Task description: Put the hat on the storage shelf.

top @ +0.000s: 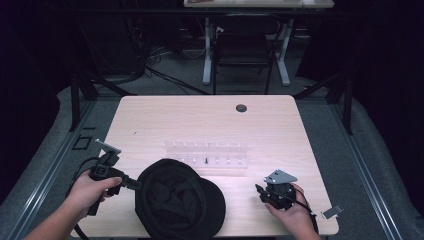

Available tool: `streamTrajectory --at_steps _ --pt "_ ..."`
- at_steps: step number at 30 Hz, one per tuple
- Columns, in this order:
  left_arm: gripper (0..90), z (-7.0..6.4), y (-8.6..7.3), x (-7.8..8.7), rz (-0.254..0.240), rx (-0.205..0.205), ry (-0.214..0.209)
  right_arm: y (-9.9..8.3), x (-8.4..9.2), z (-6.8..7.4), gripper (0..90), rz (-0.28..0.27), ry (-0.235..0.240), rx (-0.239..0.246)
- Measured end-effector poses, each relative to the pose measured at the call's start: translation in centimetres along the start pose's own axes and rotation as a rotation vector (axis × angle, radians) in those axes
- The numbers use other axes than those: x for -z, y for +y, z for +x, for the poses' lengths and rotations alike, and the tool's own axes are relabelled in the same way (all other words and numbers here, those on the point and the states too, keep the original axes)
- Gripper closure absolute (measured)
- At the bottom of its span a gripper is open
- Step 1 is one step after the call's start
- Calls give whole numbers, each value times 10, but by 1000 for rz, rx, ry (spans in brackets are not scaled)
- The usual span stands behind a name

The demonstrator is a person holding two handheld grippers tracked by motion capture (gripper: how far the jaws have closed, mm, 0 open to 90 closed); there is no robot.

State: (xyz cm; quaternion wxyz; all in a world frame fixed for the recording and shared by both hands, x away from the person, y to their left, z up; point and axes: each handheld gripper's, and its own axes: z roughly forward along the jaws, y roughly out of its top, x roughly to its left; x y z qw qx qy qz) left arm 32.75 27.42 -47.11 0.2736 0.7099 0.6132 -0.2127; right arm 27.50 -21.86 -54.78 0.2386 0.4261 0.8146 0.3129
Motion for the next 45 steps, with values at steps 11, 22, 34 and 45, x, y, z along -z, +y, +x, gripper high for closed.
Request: streamTrajectory --at_steps 11,22,34,45 --pt "882 -6 -1 9 -16 29 -114 0 0 -1 567 -2 -1 0" --pt "882 -17 -2 13 -23 37 -236 0 1 -1 566 -5 -1 0" --pt "882 -30 0 28 -59 6 -289 0 1 -1 565 -11 -2 -9" --pt "883 -42 1 49 -112 -10 -320 0 2 -2 564 -7 -6 -4"
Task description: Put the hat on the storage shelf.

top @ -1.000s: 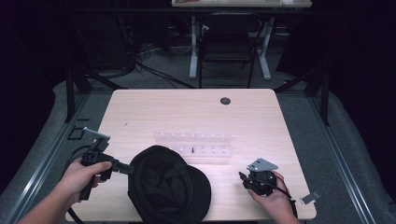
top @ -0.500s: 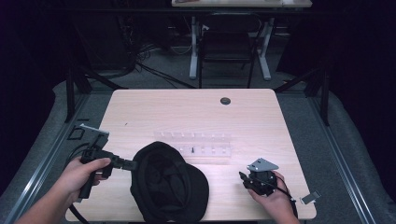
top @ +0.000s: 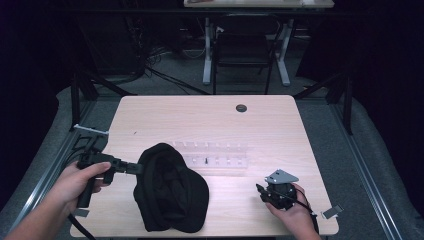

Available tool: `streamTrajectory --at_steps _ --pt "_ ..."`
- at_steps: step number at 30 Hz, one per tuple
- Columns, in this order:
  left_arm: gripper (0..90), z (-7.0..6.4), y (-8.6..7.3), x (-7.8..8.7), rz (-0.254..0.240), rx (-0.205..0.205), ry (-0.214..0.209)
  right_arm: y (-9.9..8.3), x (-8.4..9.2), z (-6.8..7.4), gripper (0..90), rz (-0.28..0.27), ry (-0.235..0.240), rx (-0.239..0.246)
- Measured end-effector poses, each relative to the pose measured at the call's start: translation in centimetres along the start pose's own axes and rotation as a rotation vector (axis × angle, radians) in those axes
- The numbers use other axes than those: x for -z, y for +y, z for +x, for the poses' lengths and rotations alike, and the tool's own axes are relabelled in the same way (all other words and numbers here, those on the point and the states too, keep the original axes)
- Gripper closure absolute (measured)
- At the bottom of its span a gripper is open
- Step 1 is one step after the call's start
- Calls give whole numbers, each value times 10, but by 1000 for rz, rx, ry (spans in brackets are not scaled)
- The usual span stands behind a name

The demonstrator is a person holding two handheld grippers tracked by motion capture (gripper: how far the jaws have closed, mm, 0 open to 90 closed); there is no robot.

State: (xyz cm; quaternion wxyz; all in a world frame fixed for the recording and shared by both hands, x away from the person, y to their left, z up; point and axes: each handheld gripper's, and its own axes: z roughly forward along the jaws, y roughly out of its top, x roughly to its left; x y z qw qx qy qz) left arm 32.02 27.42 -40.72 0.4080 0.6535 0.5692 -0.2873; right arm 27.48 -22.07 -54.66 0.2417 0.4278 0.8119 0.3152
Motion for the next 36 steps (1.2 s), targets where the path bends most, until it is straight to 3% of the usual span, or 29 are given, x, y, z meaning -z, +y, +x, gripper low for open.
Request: streamTrajectory --at_steps 6,28,36 --pt "883 -10 3 6 -20 -20 -30 0 0 0 564 1 1 -1" --pt "885 -47 17 22 -77 -92 -28 0 -1 -1 563 -5 -1 -6" --pt "885 -64 23 34 -116 -114 -55 0 0 0 563 -4 -2 -2"
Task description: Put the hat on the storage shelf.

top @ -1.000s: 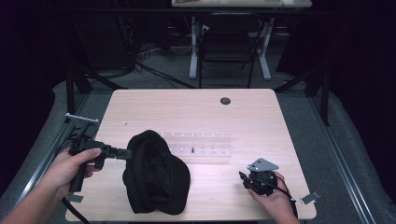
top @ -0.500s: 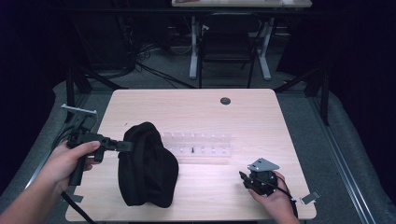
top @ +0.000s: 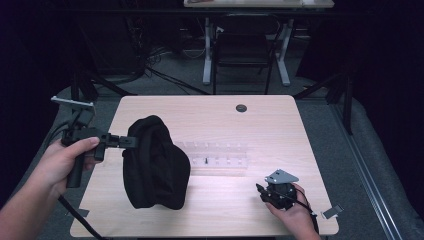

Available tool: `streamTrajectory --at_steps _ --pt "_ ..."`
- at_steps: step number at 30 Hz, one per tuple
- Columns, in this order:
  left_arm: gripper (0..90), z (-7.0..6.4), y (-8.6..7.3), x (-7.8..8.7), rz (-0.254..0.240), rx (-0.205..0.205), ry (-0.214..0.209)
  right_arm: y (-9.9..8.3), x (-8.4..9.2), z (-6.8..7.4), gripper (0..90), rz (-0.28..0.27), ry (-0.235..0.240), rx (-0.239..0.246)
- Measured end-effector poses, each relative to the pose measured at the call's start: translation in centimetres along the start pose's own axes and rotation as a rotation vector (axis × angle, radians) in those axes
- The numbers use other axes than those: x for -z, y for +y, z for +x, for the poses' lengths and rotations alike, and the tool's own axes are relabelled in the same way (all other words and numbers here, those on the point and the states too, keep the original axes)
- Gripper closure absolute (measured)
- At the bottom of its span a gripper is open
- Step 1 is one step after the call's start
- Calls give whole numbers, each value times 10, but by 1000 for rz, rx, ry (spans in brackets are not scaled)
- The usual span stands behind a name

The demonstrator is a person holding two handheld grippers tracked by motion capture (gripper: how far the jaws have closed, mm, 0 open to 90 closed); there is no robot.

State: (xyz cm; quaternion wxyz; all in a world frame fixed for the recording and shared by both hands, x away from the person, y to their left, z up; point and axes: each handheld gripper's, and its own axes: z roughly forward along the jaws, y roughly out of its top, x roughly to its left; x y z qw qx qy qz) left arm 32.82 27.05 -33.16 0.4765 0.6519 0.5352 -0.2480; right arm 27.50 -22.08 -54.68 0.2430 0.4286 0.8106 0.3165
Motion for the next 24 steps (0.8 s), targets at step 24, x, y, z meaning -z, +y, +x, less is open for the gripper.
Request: streamTrajectory --at_steps 24 --pt "884 -28 30 -4 -49 -35 -13 0 0 0 563 7 3 3"
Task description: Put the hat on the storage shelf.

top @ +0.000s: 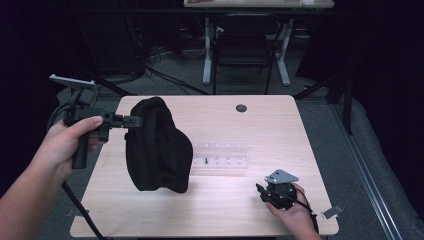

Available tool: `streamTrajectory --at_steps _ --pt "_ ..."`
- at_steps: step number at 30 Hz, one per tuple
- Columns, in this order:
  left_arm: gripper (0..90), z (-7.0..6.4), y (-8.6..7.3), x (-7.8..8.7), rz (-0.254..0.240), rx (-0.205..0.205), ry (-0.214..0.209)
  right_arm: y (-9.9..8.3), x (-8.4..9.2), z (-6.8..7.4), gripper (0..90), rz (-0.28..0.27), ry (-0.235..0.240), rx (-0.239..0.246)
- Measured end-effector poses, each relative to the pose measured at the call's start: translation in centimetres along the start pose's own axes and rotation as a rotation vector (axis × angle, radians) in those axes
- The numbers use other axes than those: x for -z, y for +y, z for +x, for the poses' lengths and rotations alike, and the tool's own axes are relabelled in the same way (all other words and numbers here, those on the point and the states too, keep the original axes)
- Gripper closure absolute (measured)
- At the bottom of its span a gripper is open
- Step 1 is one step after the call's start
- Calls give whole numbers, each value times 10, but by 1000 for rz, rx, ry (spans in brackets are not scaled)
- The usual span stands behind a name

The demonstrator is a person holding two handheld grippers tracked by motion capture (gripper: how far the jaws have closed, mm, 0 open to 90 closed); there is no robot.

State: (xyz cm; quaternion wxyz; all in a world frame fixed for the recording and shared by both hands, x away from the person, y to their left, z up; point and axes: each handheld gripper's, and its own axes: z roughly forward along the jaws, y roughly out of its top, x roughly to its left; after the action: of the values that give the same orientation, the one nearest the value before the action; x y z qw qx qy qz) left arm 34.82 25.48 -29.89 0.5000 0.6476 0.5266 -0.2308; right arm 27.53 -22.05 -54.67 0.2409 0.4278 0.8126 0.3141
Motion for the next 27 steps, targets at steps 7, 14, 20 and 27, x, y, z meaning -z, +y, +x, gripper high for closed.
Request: streamTrajectory --at_steps 7,14,20,27 --pt "884 -3 9 -5 -8 -4 1 0 0 -1 563 -3 -2 1" --pt "884 -7 21 -15 -18 -8 8 0 0 -1 563 -5 -2 -2" --pt "884 -5 31 -27 -23 -7 14 -1 1 -3 563 -15 1 -17" --pt "884 -1 41 -42 -27 2 23 -1 1 -4 563 -17 5 -16"
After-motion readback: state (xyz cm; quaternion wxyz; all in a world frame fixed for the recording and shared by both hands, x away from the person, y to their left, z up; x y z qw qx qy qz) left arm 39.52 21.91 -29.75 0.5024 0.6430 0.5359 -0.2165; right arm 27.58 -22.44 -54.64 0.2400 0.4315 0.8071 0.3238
